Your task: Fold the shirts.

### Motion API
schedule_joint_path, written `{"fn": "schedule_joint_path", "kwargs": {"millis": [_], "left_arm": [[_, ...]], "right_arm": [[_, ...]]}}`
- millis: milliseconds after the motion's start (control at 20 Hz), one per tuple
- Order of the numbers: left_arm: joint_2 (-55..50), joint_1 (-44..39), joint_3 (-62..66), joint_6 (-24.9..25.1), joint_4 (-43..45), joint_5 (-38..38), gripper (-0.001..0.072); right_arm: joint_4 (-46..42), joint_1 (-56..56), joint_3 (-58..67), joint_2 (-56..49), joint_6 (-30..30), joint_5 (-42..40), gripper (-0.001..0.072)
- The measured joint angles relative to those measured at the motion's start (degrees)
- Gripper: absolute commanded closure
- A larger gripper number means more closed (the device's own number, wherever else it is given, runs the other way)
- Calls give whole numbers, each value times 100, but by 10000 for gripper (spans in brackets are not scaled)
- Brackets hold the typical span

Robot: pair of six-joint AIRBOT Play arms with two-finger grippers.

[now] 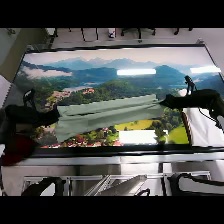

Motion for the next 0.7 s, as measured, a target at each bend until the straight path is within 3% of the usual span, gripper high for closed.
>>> {"fn": "schedule_joint_path", "kwargs": {"millis": [400,450,500,550,600,650,700], "left_arm": [[-2214,-26,1261,44,-332,-448,692],[-2398,-61,1366,44,-345,-494,690],[-2538,-103,1456,44,-352,-507,557],[-2697,-153,1582,46,-369,-509,163],[-2811,-192,1707,46,-372,-507,8],[-2916,-227,1871,46,-385,-501,7],[-2988,-247,2037,44,-385,-457,7]], "right_arm": [[125,291,835,-1322,-166,282,675],[129,297,870,-1373,-199,299,591],[127,302,909,-1403,-216,299,435],[122,302,977,-1427,-240,293,379],[105,297,1071,-1443,-243,247,378],[28,286,1204,-1456,-249,155,306],[-114,278,1346,-1467,-251,87,158]]}}
